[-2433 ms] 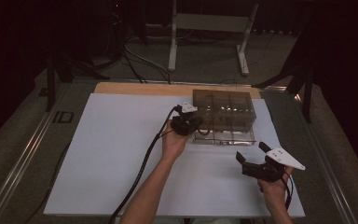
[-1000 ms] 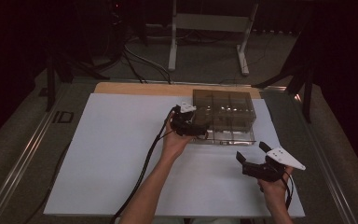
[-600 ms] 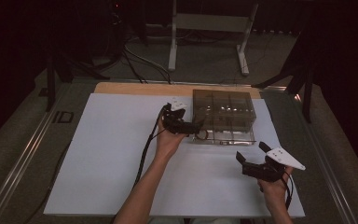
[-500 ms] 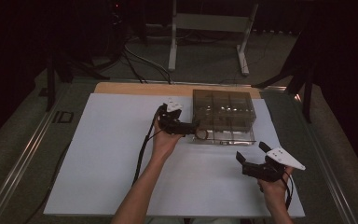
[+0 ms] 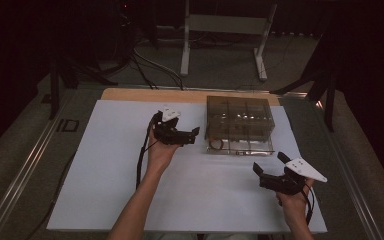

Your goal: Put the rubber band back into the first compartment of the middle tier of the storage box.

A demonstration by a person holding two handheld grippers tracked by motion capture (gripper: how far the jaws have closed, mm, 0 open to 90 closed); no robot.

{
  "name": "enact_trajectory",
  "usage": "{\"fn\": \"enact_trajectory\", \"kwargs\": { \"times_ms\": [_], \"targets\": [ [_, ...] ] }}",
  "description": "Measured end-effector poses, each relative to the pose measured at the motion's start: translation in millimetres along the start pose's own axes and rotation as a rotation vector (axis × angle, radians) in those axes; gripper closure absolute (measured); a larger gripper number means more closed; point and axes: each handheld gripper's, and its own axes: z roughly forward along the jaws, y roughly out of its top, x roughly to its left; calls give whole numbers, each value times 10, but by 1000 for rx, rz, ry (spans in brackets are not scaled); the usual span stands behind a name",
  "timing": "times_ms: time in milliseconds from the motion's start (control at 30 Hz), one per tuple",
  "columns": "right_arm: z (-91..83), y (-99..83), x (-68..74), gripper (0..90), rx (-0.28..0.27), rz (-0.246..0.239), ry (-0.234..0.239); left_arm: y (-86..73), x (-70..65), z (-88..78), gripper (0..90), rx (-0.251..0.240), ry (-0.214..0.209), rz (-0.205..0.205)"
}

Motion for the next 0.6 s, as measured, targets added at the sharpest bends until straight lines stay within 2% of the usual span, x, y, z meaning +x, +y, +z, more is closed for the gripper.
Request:
{"fn": "enact_trajectory", "kwargs": {
  "times_ms": [600],
  "targets": [
    [7, -4, -14, 0, 0, 7, -2, -151, 259, -380, 8, -16, 25, 3]
  ]
}}
